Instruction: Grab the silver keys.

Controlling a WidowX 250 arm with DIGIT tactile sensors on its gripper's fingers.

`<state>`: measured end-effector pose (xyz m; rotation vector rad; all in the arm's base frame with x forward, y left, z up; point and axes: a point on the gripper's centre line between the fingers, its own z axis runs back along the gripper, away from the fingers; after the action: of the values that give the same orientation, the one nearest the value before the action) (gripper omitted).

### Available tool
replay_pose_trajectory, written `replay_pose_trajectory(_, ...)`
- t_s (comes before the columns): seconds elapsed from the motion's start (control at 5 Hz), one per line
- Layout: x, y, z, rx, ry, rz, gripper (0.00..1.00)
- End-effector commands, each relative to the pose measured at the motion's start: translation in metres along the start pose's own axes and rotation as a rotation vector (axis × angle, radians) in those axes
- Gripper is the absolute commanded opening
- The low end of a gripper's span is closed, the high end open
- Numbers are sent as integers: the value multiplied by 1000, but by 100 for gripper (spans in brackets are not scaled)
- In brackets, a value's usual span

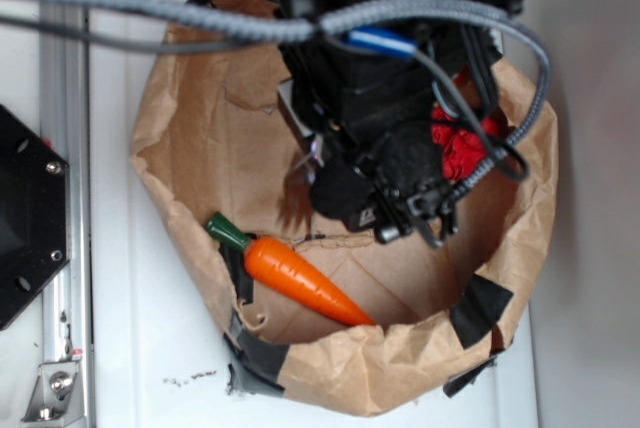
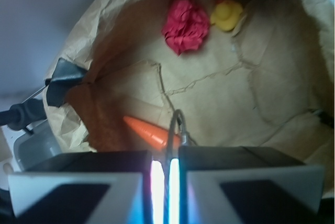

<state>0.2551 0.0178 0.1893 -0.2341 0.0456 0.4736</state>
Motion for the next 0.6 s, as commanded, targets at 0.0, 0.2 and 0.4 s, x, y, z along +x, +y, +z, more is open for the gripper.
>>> replay_pose_trajectory(0.0,3,9,24,5,-156,-6,0)
replay_pose_trajectory(0.2,-1,8,20,-21,-285,-85,0)
replay_pose_trajectory(0.4,1,11,7,18,-346,-98,0)
